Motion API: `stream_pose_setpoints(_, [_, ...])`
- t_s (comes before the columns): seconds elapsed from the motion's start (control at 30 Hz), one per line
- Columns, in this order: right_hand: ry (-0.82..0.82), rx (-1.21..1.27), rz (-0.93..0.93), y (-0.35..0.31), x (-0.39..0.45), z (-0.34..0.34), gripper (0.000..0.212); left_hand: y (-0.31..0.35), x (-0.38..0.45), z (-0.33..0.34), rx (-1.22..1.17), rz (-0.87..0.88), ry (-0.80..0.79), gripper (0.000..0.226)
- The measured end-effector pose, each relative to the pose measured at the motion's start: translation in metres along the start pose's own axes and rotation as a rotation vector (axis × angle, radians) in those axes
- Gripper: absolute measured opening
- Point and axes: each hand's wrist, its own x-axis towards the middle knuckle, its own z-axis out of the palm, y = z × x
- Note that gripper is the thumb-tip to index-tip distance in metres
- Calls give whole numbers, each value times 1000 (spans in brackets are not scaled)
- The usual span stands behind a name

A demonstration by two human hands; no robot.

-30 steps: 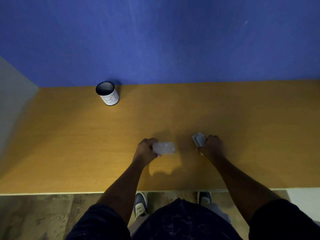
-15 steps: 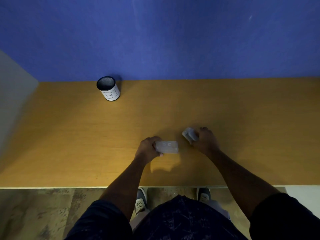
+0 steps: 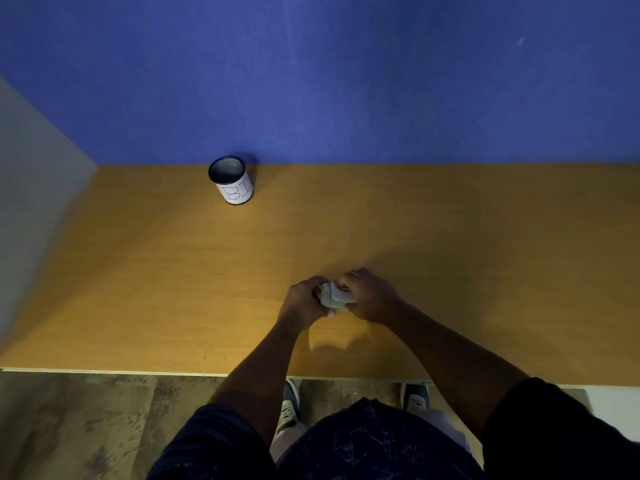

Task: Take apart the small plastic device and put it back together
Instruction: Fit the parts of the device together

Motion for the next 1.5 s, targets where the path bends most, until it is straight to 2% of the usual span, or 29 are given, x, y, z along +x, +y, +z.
stream_pose_setpoints(0.2, [10, -65, -23, 2, 1, 4, 50, -1, -3, 0, 7, 15, 15, 67])
stream_pose_setpoints(0.37, [22, -91, -76, 2, -1, 4, 65, -2, -1, -1, 3, 11, 9, 64])
stream_pose_setpoints(0.57, [-14, -197, -93, 0, 0, 2, 56, -5, 1, 1, -36, 24, 17, 65])
stream_pose_setpoints(0.8, [2, -255, -90, -6, -1, 5, 55, -5, 6, -5, -77, -85, -48, 60])
stream_pose_setpoints(0.93, [32, -252, -77, -5, -2, 9, 56, -4, 7, -8, -119, -110, -53, 48])
stream_pose_setpoints(1.2, [67, -179, -110, 7, -6, 11, 60, 9, 6, -3, -396, -289, -24, 28])
stream_pose_setpoints(1.33, [102, 27, -113, 20, -13, 8, 64, 13, 4, 1, -442, -285, -12, 14])
stream_pose_setpoints(1.43, [153, 358, -101, 36, -19, 1, 58, 17, 2, 1, -358, -201, 45, 10])
stream_pose_setpoints(1.5, [159, 677, 11, 43, -24, -5, 46, 20, 0, -1, -255, -87, 105, 12])
